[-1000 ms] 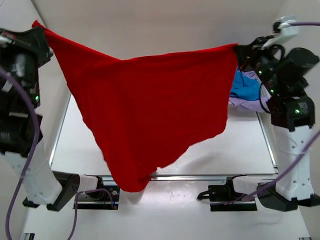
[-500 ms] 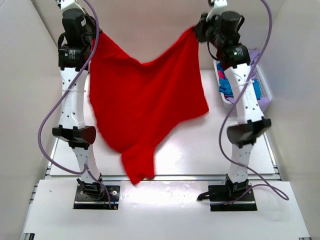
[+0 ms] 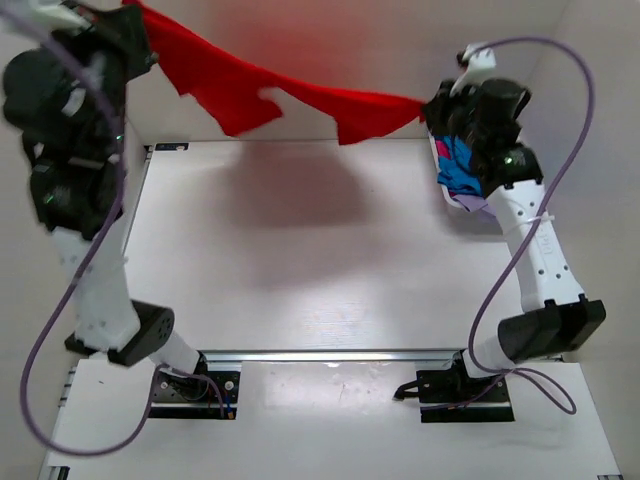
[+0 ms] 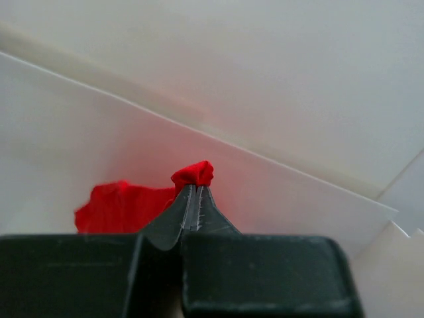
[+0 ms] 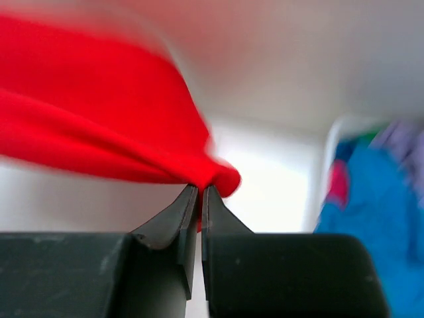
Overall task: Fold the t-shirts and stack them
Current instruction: Flatten out the tshirt
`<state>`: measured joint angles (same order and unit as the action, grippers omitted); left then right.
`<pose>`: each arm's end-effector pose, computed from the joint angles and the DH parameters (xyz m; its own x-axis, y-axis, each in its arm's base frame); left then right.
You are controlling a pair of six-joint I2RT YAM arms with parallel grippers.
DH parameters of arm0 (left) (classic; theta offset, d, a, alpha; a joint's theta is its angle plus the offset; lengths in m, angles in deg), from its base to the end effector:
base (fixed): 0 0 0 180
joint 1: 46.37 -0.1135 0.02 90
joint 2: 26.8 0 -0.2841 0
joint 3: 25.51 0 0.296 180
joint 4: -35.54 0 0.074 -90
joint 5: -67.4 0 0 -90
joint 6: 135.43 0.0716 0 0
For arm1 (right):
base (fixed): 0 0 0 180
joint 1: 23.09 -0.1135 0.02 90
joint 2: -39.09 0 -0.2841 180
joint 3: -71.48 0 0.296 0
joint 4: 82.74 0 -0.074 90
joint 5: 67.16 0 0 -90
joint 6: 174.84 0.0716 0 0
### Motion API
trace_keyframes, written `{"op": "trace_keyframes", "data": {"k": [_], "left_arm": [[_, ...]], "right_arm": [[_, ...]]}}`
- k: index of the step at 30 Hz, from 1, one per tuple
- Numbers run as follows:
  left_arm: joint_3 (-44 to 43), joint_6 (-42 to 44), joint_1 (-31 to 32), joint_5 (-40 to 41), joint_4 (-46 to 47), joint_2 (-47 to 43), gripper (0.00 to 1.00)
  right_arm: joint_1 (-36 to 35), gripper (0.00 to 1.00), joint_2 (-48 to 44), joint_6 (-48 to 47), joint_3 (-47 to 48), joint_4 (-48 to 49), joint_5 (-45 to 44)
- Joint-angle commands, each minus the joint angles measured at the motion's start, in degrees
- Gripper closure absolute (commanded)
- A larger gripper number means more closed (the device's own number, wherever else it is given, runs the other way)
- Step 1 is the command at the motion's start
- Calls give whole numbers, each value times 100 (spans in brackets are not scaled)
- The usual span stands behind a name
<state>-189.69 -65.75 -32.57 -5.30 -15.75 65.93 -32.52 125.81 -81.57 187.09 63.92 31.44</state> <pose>0.2589 -0.0417 0.7270 0.3289 -0.4222 -0.8447 0.0756 0.9034 -0.4221 0.4000 0.0773 0.5289 -0.0940 0.0416 -0.9947 -0.3042 0.9501 0.0685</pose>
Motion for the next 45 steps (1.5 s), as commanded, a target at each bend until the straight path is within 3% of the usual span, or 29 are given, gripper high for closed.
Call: {"op": "trace_keyframes", "data": {"k": [1, 4, 5, 7, 8, 10, 11, 14, 16, 20, 23, 28, 36, 42, 45], "left_arm": [[-1, -192, 18, 502, -2053, -54, 100], [690, -585, 18, 1115, -3604, 272, 100], [1633, -683, -52, 1135, -3643, 115, 100], [4414, -1061, -306, 856, -2989, -672, 100], [5186, -1123, -691, 175, -2688, -921, 100], [7591, -1369, -1167, -941, -1915, -1728, 100], [8002, -1387, -1195, -1035, -1851, -1871, 100], [9296, -1361, -416, -352, -1692, -2521, 100], [9876, -1309, -500, -586, -1640, -3021, 100], [10011, -1194, -449, -571, -2060, -3409, 100], [9712, -1063, -536, -359, -2315, -3848, 100], [9878, -1036, -581, -227, -2229, -4323, 100], [10177, -835, -458, -157, -1613, -5667, 100], [9957, -719, -282, -183, -1218, -6065, 100], [10177, -623, -325, -340, -428, -5488, 100]], "right_arm": [[-76, 100, -409, 156, -1258, 152, 132], [-67, 100, -717, 148, -2322, 82, 325], [-68, 100, -857, 104, -2663, -5, 266], [-50, 100, -964, 95, -3069, -67, 361], [-33, 100, -1138, 104, -3314, -85, 301], [-67, 100, -1350, 25, -3676, -181, 265], [-85, 100, -1533, 42, -3834, -243, 239], [20, 100, -1867, 68, -4292, -533, 204], [-23, 100, -2123, 95, -4599, -883, 212], [-269, 100, -2387, 332, -4714, -1692, 186], [-454, 100, -3088, 631, -4697, -2149, -305], [64, 100, -3442, 544, -4871, -2160, -183], [-602, 100, -3528, 647, -4916, -1949, -1044], [-270, 100, -3732, 693, -4995, -2047, -289], [45, 100, -3051, 509, -4839, -1423, -18]]}}
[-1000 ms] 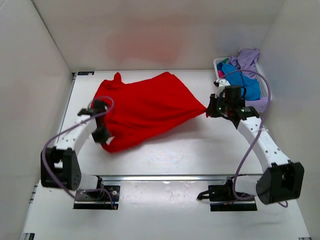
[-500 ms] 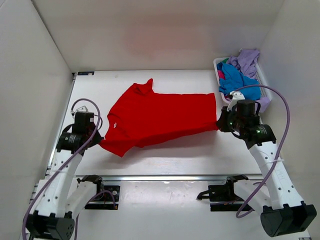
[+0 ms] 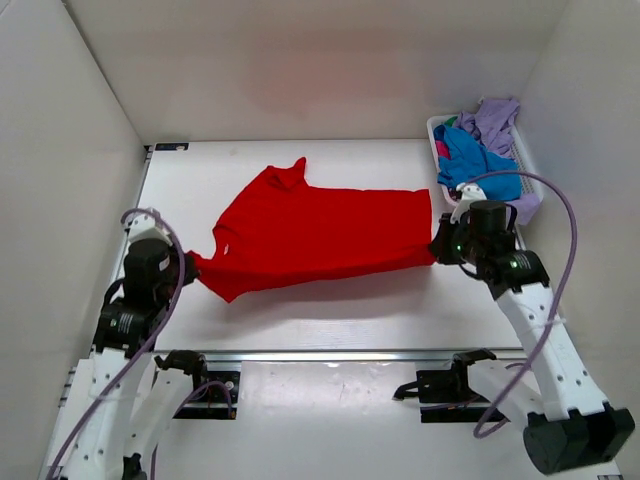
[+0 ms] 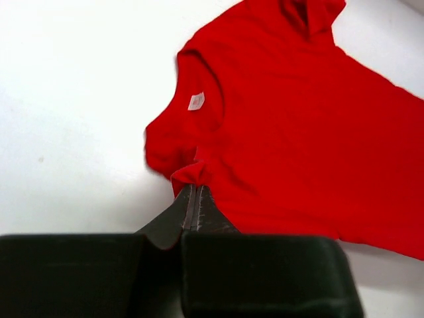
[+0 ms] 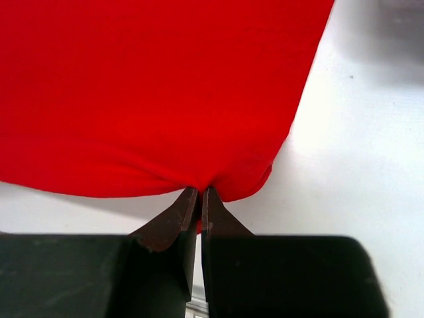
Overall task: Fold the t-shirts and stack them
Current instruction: Flatten out the tshirt
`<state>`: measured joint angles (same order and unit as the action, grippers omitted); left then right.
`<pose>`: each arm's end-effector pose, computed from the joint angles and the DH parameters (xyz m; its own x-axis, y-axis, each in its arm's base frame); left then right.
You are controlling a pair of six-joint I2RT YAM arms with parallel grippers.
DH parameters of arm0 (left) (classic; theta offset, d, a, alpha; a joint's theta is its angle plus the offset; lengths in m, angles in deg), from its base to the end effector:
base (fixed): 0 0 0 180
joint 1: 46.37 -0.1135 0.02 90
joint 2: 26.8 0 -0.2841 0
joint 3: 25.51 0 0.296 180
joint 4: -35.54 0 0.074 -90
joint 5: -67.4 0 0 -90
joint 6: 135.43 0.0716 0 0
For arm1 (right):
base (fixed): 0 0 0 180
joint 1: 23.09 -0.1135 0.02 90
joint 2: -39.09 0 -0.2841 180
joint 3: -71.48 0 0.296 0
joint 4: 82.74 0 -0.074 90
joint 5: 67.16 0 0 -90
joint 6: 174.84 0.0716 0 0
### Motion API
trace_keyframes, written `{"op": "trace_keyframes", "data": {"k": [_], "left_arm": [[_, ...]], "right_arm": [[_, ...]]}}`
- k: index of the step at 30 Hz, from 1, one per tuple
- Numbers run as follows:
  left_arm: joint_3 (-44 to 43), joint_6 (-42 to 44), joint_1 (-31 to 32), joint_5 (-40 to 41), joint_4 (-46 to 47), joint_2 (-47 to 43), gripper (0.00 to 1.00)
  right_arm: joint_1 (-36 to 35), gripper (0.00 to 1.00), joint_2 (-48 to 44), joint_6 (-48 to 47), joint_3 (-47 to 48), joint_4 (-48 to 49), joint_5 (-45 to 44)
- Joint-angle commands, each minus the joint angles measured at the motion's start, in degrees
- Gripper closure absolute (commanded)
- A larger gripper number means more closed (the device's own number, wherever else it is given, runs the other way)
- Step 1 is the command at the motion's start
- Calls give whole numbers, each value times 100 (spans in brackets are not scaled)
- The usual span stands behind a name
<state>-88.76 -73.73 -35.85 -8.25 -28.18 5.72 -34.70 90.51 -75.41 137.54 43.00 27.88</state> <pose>0.1558 -0.0109 0.3394 -0.4583 -0.3820 -0.8025 -0.2780 0.9192 -0.2788 0.2350 0.0547 0.3177 -0.6599 0.0310 -0.7507 -0.1608 0.9702 0.1815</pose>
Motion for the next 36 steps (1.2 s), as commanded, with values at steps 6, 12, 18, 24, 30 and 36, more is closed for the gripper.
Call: {"op": "trace_keyframes", "data": {"k": [6, 12, 18, 24, 30, 36], "left_arm": [[-1030, 641, -929, -1286, 2346, 3303, 100], [-4955, 1404, -693, -583, 1741, 4940, 100], [-7028, 1837, -656, -573, 807, 5144, 100], [-5984, 1775, -587, -679, 878, 4125, 100], [-5059, 1704, -604, -617, 826, 2965, 100], [-5311, 1678, -324, -328, 826, 2725, 100]], "right_arm": [[432, 100, 3185, -503, 2203, 1382, 112], [-270, 100, 3981, -1567, 5196, 1312, -1153], [-464, 100, 3218, -1602, 5779, 1119, -1120], [-832, 100, 2516, -1699, 5313, 917, -1514], [-1149, 100, 1601, -1454, 4593, 636, -1761], [-782, 100, 1300, -1426, 4827, 548, -1262]]}}
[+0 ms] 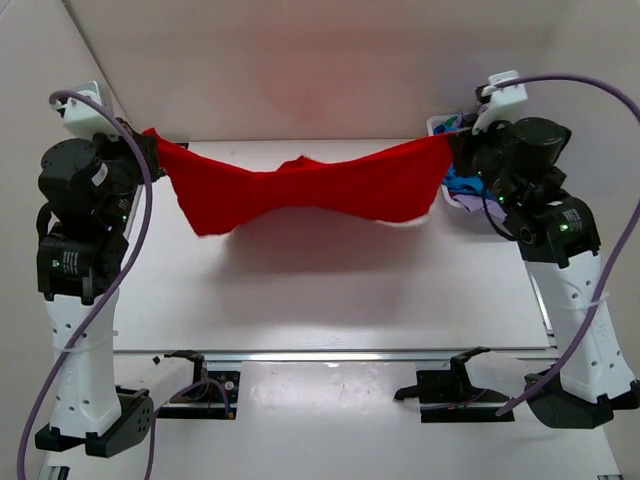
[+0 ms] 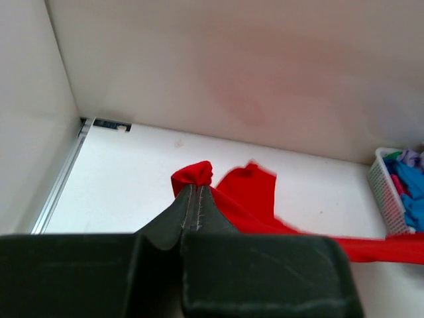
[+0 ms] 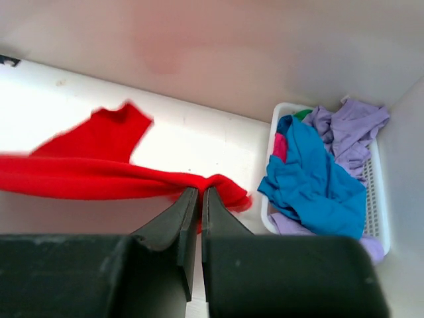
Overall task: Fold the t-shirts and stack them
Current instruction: Flatten out the tshirt
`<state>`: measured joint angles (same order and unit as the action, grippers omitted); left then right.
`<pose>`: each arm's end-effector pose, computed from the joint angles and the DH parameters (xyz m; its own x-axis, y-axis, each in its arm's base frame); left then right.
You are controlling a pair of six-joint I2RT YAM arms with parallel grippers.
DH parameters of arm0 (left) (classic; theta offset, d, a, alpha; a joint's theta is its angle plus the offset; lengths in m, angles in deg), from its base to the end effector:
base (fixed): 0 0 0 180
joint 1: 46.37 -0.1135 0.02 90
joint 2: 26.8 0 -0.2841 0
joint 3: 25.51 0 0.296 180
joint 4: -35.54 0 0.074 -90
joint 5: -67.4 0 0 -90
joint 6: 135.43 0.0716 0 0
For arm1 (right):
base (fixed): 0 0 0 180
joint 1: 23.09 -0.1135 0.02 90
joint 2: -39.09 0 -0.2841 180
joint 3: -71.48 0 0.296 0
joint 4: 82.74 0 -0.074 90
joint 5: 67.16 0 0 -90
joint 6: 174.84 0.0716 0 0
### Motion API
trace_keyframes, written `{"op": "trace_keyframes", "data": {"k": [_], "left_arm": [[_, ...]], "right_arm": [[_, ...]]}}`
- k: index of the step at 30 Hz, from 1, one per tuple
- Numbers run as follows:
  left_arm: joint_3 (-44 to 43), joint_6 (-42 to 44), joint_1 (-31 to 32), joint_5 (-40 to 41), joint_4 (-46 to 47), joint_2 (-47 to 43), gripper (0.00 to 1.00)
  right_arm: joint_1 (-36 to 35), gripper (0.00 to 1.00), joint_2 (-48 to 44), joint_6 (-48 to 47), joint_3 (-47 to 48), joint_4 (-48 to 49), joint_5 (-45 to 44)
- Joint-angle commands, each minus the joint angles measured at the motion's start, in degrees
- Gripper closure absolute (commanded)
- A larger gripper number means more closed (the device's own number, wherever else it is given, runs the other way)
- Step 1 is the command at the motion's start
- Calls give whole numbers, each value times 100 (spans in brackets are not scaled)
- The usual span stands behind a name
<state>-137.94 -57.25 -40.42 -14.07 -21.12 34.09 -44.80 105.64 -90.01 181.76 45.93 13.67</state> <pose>0.2101 -0.0112 0.5806 -0.0778 -0.1956 -0.9776 -0.0617 0.9796 -0.1911 0.2497 0.0871 0.5596 -0.1027 -0.1366 -0.9853 -0.2286 0.9672 -0.1103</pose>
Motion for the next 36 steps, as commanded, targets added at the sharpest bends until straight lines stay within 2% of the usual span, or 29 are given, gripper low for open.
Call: {"op": "trace_keyframes", "data": {"k": [1, 4, 6, 11, 16, 19, 21, 25, 26, 29, 32, 35, 36], "left_arm": [[-639, 39, 212, 332, 85, 28, 100], [-1254, 4, 291, 228, 85, 467, 100], [-1449, -40, 161, 97, 120, 757, 100], [-1888, 47, -94, -89, 217, 1679, 100], [-2547, 197, -77, -98, 208, 2586, 100], [-3241, 249, -121, -150, 234, 3183, 100], [-3514, 258, -174, -220, 409, 3438, 100], [-3752, 197, -270, -404, 673, 3413, 100], [-3796, 153, -305, -423, 743, 3378, 100], [-3849, 170, -358, -449, 849, 3088, 100], [-3701, 249, -201, -353, 771, 2702, 100], [-3306, 346, 2, -151, 508, 2438, 100], [-2878, 259, -7, -142, 402, 2246, 100]], "right_arm": [[421, 100, -212, 42, 555, 237, 396], [1123, 100, 51, 139, 645, 264, 1212], [1283, 100, 227, 165, 452, 473, 1426], [1134, 100, 972, 51, -23, 992, 1436], [836, 100, 1772, -203, 143, 1441, 1225], [757, 100, 2301, -406, 818, 1494, 1084], [660, 100, 2704, -703, 1694, 1433, 935], [493, 100, 3198, -1091, 3383, 1134, 636], [501, 100, 3172, -1118, 3413, 1186, 662], [563, 100, 2812, -1056, 3343, 1186, 768], [528, 100, 2338, -1030, 2615, 1273, 706], [695, 100, 1706, -740, 1280, 1538, 837], [852, 100, 1443, -505, 633, 1755, 873]]}}
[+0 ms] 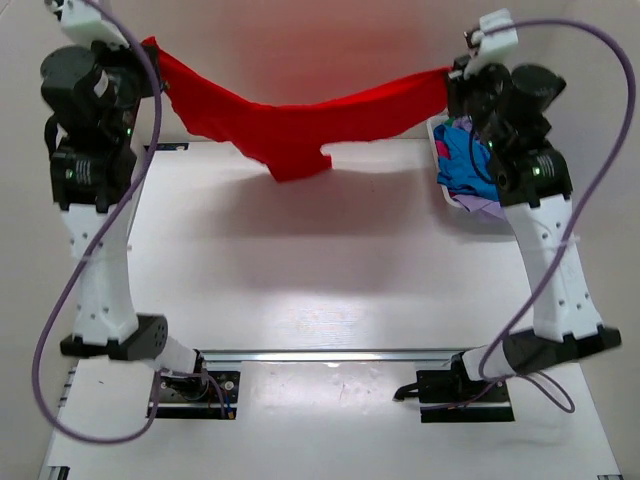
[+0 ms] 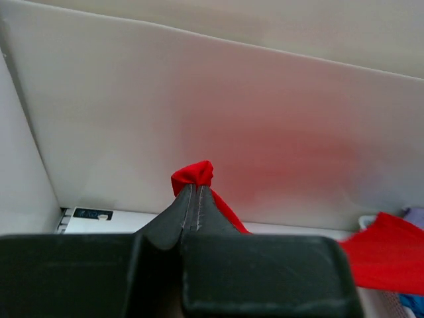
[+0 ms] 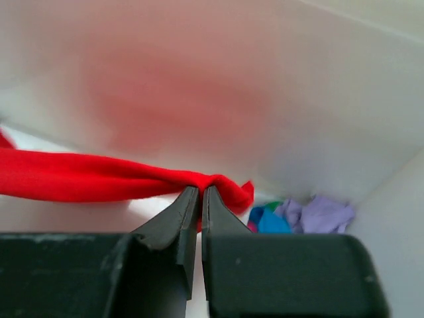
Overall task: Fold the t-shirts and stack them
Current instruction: Flatten out the tshirt
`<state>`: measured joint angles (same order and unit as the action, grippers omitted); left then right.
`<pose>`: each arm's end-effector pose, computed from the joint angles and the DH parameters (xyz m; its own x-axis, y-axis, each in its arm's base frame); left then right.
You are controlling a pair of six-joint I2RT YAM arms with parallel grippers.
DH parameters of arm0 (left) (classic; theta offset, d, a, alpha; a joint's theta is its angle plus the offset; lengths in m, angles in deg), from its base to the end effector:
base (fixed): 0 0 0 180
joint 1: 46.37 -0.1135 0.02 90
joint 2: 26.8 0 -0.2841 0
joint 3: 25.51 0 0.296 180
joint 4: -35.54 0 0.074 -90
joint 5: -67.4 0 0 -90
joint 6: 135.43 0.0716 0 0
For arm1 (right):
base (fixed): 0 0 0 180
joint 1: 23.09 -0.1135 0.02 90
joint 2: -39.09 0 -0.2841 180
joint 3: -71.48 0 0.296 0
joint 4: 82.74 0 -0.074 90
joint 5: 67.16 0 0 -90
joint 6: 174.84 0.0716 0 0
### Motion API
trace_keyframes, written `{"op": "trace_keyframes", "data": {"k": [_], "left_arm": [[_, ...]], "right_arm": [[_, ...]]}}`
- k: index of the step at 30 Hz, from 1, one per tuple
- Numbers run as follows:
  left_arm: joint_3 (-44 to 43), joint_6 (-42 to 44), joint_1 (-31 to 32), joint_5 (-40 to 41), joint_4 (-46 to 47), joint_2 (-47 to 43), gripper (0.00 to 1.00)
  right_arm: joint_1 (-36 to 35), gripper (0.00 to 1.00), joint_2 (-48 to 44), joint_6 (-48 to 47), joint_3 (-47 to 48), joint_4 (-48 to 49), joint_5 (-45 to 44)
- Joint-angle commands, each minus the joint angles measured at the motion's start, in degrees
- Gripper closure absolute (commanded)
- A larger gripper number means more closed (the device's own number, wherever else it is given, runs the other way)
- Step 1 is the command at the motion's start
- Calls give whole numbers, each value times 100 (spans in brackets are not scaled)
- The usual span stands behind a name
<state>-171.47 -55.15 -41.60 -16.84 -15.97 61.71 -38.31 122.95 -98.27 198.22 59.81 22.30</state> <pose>0.3158 -0.0191 0.6620 0.1045 -0.1773 -0.9786 0.0009 0.9840 -0.1782 0.3393 0.0916 0.6112 0.1477 -0.2005 -0.9685 -0.2253 0.9467 -0.2303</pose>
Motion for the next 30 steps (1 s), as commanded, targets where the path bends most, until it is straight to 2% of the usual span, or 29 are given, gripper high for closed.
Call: {"op": "trace_keyframes", "data": {"k": [1, 3, 5, 6, 8, 11, 14, 17, 19, 25, 28, 30], "left_arm": [[975, -4, 59, 40, -149, -797, 100], [2127, -197, 23, -4, -37, -1352, 100], [4116, -521, -90, -180, 279, -2263, 100], [4553, -679, -117, -354, 464, -2503, 100], [6123, -847, -4, -374, 719, -3301, 100], [7322, -1023, 120, -417, 730, -4084, 100], [7825, -1059, 216, -549, 212, -4613, 100], [8230, -1093, 724, -444, -210, -4948, 100], [8695, -1269, 814, -567, -343, -5237, 100], [9786, -1848, 832, -1419, -957, -6028, 100], [9963, -1990, 797, -1516, -1352, -6389, 100], [10007, -2017, 709, -1587, -1537, -6504, 100]], "right_arm": [[334, 100, -578, 480, -1645, 552, 288], [519, 100, -817, 806, -2414, 712, 500], [547, 100, -1090, 912, -3230, 756, 476], [538, 100, -1169, 939, -3460, 756, 467], [599, 100, -1528, 1183, -4267, 853, 632], [538, 100, -2020, 1604, -5164, 591, 661], [511, 99, -2539, 1895, -6043, 266, 834], [591, 100, -2769, 2151, -6792, -105, 1020], [512, 100, -2865, 2388, -7248, -289, 994], [573, 99, -2779, 2811, -7821, -824, 1108], [118, 100, -2673, 2943, -7726, -1141, 662], [185, 100, -2515, 2969, -7690, -1265, 852]]}}
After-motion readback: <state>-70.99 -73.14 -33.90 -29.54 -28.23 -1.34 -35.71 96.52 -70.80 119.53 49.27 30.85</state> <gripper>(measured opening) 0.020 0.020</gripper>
